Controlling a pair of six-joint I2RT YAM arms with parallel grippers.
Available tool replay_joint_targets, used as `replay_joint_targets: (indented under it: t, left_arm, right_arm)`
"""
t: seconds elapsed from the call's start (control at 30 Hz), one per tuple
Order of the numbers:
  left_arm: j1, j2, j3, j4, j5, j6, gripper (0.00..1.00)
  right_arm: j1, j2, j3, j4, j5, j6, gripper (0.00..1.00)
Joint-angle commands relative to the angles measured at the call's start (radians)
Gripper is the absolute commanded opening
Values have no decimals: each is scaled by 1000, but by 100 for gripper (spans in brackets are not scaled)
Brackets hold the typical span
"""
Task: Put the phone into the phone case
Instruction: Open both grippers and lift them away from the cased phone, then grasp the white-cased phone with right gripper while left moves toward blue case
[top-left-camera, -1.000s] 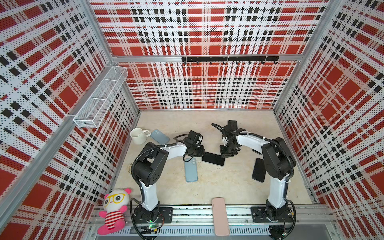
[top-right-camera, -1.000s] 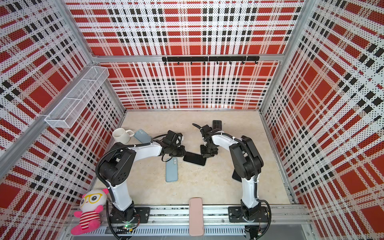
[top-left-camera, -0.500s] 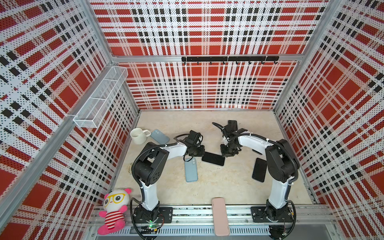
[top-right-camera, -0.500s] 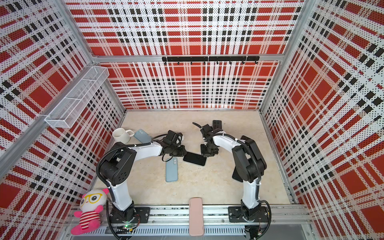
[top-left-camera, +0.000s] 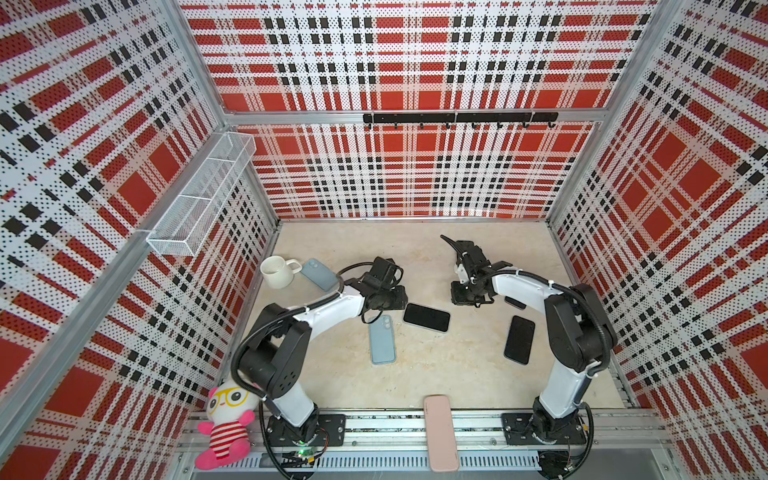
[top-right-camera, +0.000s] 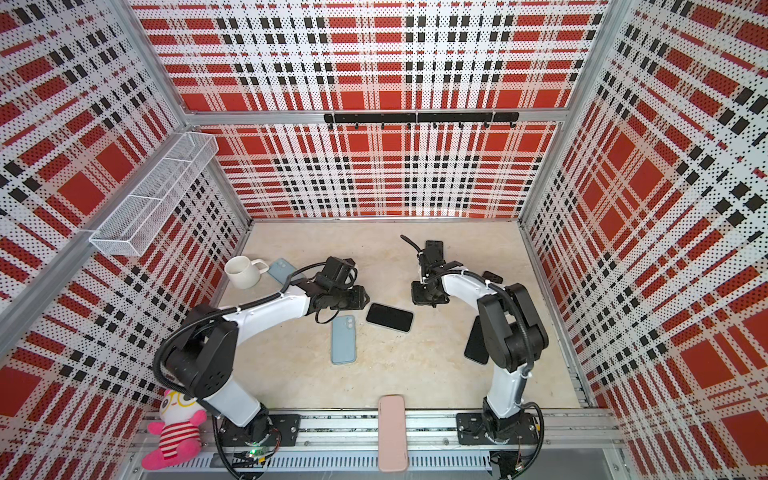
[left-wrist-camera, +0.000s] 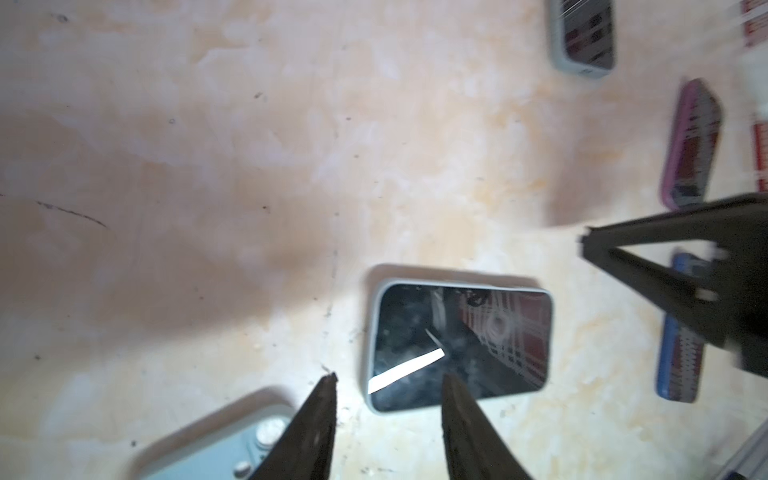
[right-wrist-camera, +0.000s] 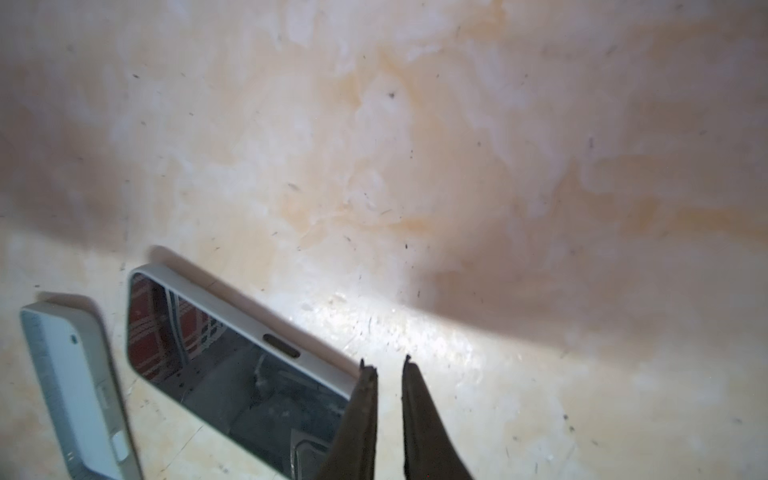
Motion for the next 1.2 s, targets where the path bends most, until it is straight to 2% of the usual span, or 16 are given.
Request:
replay_joint_targets:
  t: [0.0,0.2,0.33,0.43,0.5,0.6,0.73,0.83,0.97,1.17]
  left_arm:
    - [-80,-71,-115,39,-50,-133,45]
    - [-183,-141,-293,207,-77,-311,45]
    - [-230,-144,-322,249,-112,-360,45]
    - [-233,-153,-324,251,-129,-367,44]
    - [-218,-169,-305,223,-139,-342,44]
    - [-153,-190,-226,131,-142,-242,44]
    - [1,-192,-77,18,-104,-85,44]
    - [109,-162,43,-51,-92,20,45]
    - [209,-103,166,-122,-110,125,45]
    - [314,-87,169,-113,-125,210,45]
  right_arm:
    - [4,4,-21,64,-31,-38,15]
    - [40,-54,-148,108,-52,-24,15]
    - [93,-121,-242,150,-65,20,15]
    - [147,-163,-298,201,-96,74,15]
    - [183,-184,-307,219,-105,98,16]
    - [198,-226,-286,179,-69,107,16]
    - [222,-301,-228,55,49,116,18]
    - [272,-314,-168,-49,162,132,29]
    - [352,-259,-88,-134,222,140,46]
    - [426,-107,63,-239,274,112,85]
